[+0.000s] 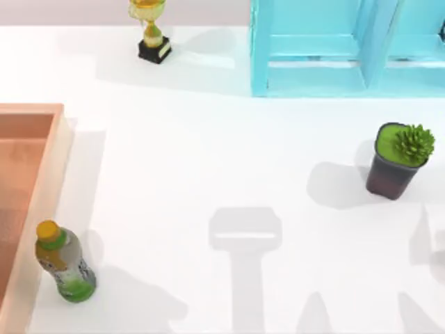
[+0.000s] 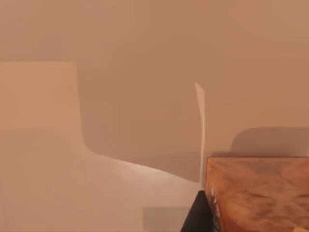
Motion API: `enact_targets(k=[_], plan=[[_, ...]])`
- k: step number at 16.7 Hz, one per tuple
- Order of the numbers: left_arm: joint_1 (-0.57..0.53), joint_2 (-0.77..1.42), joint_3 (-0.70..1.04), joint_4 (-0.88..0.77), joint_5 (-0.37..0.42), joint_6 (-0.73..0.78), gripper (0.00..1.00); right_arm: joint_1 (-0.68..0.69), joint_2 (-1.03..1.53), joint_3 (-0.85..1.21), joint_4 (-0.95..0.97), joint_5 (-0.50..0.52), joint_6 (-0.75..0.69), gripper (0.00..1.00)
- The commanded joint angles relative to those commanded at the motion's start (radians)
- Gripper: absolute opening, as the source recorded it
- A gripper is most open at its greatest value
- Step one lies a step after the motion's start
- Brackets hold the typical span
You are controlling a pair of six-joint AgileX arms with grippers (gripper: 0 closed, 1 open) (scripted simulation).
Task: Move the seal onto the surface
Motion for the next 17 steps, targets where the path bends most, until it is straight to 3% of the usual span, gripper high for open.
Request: enact_targets(k=[3,4,13,17], plan=[[0.000,0.000,0.000,0.000,0.000,0.000,0.02,0.000,0.000,0.000,0.000,0.000,0.000,1.00],[0.000,0.000,0.000,0.000,0.000,0.000,0.00,0.000,0.000,0.000,0.000,0.000,0.000,1.00],[-0.002,-0.003,0.002,-0.002,0.000,-0.001,0.00,0.000,0.000,0.000,0.000,0.000,0.000,1.00],[-0.070,-0.054,0.077,-0.091,-0.011,-0.085,0.00,0.000,0.000,0.000,0.000,0.000,0.000,1.00]])
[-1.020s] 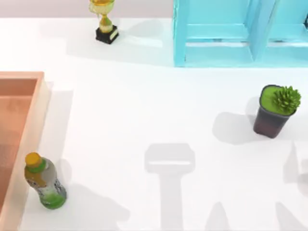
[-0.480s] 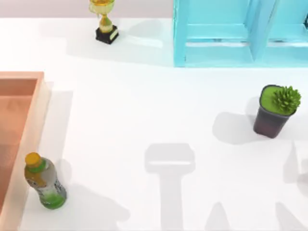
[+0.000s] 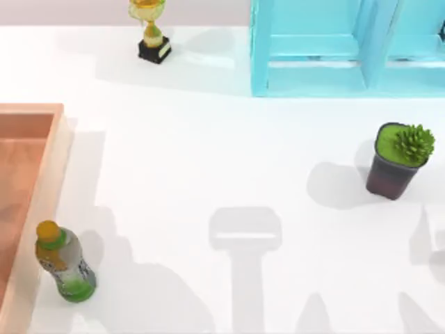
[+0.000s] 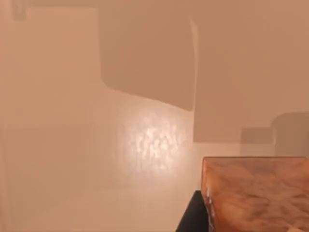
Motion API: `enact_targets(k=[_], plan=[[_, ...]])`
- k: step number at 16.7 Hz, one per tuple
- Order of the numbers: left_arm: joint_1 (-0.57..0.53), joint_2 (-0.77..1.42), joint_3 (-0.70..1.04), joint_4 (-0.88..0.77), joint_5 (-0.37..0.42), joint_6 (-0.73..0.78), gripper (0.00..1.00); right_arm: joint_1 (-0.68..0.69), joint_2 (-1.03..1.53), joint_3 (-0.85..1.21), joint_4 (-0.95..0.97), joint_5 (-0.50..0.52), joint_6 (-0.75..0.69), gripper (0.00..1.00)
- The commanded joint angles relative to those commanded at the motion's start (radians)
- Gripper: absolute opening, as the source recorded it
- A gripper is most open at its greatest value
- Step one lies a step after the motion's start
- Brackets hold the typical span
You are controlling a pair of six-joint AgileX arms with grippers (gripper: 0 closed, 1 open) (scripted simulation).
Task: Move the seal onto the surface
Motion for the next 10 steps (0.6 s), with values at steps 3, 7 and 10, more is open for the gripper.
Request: enact_targets(k=[3,7,10], plan=[[-0.115,-0.056,0.102,-0.119,-0.006,-0.104,0.00,0.000,0.000,0.000,0.000,0.000,0.000,1.00],[-0.297,-0.107,0.226,-0.302,-0.001,-0.266,0.00,0.000,0.000,0.000,0.000,0.000,0.000,1.00],[-0.405,-0.129,0.297,-0.426,0.005,-0.382,0.00,0.000,0.000,0.000,0.000,0.000,0.000,1.00]])
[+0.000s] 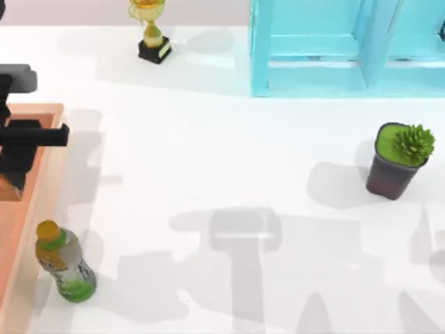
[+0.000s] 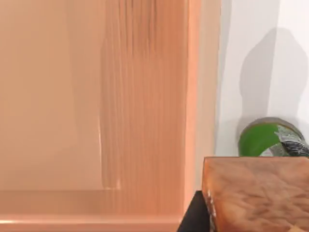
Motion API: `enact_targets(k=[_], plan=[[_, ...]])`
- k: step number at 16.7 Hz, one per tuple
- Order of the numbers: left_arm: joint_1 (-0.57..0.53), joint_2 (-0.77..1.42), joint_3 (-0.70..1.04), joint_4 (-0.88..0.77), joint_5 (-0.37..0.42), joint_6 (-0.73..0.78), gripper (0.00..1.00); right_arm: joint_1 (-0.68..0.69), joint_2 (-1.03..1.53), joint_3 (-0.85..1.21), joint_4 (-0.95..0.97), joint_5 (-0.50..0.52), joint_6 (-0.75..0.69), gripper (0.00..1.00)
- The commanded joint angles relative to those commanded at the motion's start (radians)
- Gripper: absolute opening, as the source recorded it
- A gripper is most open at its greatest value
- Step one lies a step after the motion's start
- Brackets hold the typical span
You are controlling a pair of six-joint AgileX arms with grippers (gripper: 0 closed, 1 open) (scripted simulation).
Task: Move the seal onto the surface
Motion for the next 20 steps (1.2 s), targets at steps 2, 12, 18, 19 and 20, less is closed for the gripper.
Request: enact_targets(k=[2,12,18,19,20], plan=[[-0.048,-0.006,0.029,-0.060,0.004,-0.055,0.00,0.000,0.000,0.000,0.000,0.000,0.000,1.00],[-0.125,0.067,0.096,-0.060,0.000,-0.114,0.00,0.000,0.000,0.000,0.000,0.000,0.000,1.00],[-0.320,0.403,0.307,0.048,0.008,-0.334,0.00,0.000,0.000,0.000,0.000,0.000,0.000,1.00],[-0.355,0.465,0.342,0.069,0.010,-0.372,0.00,0.000,0.000,0.000,0.000,0.000,0.000,1.00],[-0.389,0.520,0.374,0.090,0.010,-0.406,0.00,0.000,0.000,0.000,0.000,0.000,0.000,1.00]])
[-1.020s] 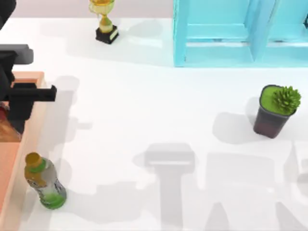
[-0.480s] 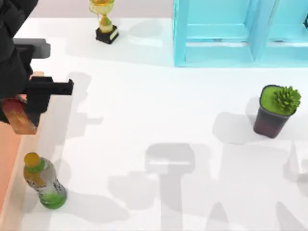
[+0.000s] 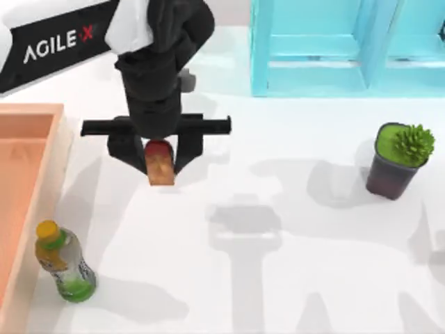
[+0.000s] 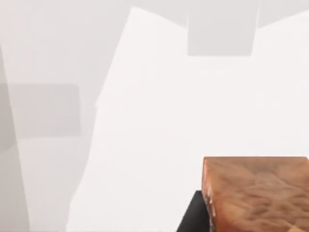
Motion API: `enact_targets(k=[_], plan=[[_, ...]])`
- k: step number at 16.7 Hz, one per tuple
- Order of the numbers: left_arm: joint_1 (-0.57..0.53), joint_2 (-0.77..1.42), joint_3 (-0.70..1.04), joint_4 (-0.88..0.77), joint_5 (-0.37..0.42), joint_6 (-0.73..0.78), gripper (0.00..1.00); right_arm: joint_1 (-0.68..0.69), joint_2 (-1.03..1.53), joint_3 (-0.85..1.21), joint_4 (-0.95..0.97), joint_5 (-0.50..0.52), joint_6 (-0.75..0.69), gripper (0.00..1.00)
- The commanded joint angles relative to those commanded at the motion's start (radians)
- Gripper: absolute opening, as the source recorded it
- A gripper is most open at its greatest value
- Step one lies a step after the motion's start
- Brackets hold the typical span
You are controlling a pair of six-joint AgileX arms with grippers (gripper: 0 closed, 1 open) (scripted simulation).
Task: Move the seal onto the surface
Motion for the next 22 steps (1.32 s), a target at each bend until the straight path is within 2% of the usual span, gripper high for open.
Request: enact_targets(k=[4,9,16,20,22], plan=[[-0.093,0.118,0.079,0.055,0.000,-0.078,0.00,0.000,0.000,0.000,0.000,0.000,0.000,1.00],[-0.092,0.121,0.074,0.058,0.000,-0.078,0.00,0.000,0.000,0.000,0.000,0.000,0.000,1.00],[-0.094,0.163,-0.024,0.206,0.000,-0.078,0.00,0.000,0.000,0.000,0.000,0.000,0.000,1.00],[-0.094,0.165,-0.029,0.211,0.000,-0.078,0.00,0.000,0.000,0.000,0.000,0.000,0.000,1.00],[-0.094,0.165,-0.029,0.211,0.000,-0.078,0.15,0.000,0.000,0.000,0.000,0.000,0.000,1.00]])
